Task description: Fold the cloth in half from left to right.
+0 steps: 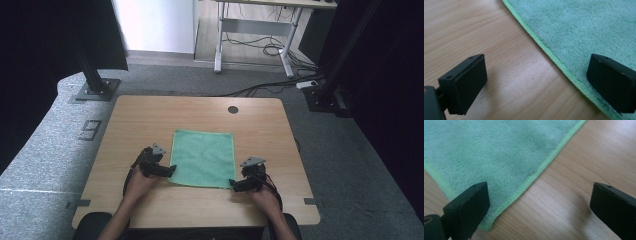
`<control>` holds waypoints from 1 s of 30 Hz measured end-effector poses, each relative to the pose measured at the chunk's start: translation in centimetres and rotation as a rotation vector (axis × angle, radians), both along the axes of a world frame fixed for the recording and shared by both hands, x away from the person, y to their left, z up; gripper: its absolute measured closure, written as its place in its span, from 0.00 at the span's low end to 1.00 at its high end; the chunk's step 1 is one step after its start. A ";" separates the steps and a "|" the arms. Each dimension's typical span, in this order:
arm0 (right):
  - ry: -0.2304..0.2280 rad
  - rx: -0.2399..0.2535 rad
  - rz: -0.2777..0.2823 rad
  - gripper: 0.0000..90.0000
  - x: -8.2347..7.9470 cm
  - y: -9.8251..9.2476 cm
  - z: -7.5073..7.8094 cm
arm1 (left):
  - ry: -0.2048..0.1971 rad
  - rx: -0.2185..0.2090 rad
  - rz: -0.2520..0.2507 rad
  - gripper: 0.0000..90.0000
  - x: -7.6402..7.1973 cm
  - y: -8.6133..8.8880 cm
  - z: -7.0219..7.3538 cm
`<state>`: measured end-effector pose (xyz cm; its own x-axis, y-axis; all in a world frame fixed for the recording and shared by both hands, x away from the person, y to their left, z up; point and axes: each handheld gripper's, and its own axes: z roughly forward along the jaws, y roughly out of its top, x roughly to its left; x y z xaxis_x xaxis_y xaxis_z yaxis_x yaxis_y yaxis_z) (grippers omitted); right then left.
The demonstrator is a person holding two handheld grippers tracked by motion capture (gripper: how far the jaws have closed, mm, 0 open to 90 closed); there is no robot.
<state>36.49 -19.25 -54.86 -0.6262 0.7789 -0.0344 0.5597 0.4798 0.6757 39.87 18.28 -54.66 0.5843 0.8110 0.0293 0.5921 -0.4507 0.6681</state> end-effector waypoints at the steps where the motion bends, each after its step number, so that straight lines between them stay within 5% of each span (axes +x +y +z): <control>1: 0.005 0.003 -0.012 0.03 0.1 -0.2 0.0 | -0.001 0.007 -0.002 0.03 -0.3 -0.1 0.1; 9: 0.005 0.009 -0.058 0.03 0.5 -1.5 -0.1 | -0.001 0.032 -0.014 0.04 -1.6 -1.2 0.2; 19: 0.011 0.038 -0.119 0.03 1.2 -3.4 -0.3 | 0.037 -0.018 -0.048 0.05 -3.3 -3.0 0.0; 30: -0.001 0.060 -0.163 0.01 1.9 -5.2 -0.6 | 0.025 -0.021 -0.104 0.06 -4.4 -4.4 -0.1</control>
<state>38.39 -24.45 -55.44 -0.4910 0.8710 0.0144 0.6263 0.3415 0.7008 35.49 13.85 -54.77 0.6655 0.7464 -0.0028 0.5597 -0.4965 0.6635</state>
